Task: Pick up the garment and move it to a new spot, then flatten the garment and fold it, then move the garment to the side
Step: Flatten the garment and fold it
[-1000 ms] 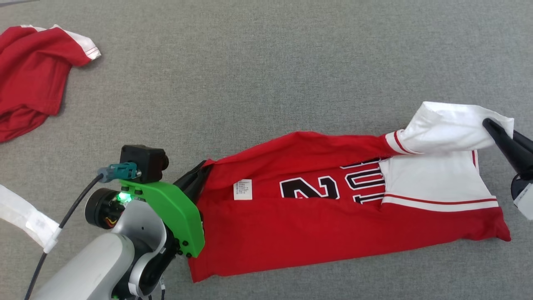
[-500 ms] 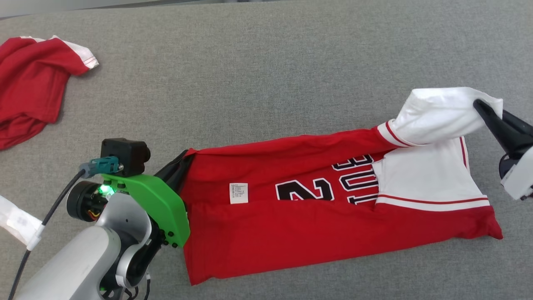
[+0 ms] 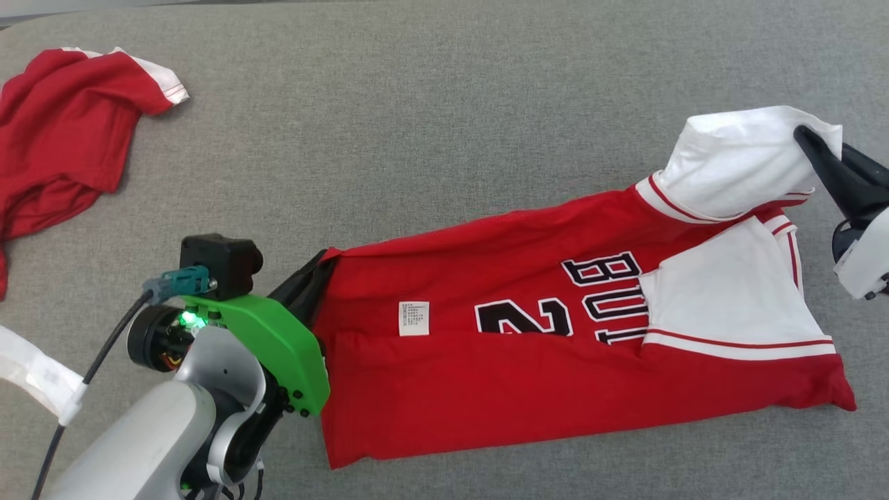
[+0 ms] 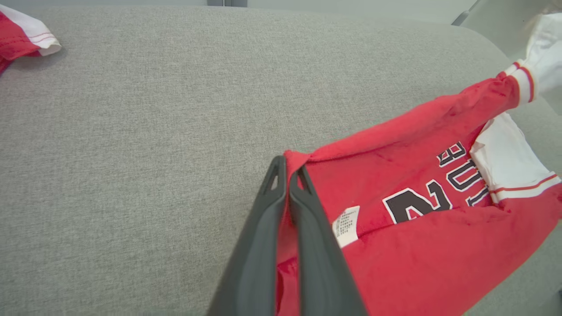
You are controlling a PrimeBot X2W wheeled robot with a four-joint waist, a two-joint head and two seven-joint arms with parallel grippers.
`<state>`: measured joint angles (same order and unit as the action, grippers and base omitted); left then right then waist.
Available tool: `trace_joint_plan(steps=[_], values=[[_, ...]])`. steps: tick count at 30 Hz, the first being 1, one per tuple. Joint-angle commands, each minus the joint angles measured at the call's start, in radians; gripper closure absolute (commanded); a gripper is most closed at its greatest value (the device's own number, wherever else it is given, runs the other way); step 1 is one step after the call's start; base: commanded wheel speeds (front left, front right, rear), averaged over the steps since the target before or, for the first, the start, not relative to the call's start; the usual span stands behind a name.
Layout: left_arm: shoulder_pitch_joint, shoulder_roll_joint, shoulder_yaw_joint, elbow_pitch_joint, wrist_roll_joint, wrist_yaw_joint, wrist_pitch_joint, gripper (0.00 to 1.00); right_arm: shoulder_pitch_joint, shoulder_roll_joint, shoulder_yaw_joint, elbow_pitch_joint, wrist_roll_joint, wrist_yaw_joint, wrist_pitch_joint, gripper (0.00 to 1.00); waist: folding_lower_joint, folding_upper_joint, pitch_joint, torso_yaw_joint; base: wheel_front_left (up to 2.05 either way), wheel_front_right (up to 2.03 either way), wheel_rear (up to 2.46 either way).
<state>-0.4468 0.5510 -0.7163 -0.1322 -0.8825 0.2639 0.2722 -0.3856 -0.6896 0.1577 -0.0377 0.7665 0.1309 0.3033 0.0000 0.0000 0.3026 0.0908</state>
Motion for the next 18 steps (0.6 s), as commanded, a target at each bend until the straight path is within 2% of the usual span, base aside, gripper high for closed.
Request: trace_joint_plan(steps=[1,11,18], values=[[0.017,0.007,0.002,-0.01,-0.004,0.004,-0.01,1.0,0.024,-0.006,0.0,-0.01,0.006,0.0,-0.012,1.0,0.0,0.0,-0.008,-0.006,0.0,0.0,0.0],[0.128,0.039,0.006,-0.106,-0.011,0.045,-0.046,1.0,0.182,0.018,-0.037,-0.098,0.014,0.0,-0.06,1.0,0.0,0.0,0.016,-0.051,0.0,0.0,0.0],[0.22,0.043,0.002,-0.124,-0.031,0.072,-0.074,1.0,0.239,0.054,-0.014,-0.073,0.012,0.0,-0.088,1.0,0.0,0.0,0.032,-0.074,0.0,0.0,0.0]])
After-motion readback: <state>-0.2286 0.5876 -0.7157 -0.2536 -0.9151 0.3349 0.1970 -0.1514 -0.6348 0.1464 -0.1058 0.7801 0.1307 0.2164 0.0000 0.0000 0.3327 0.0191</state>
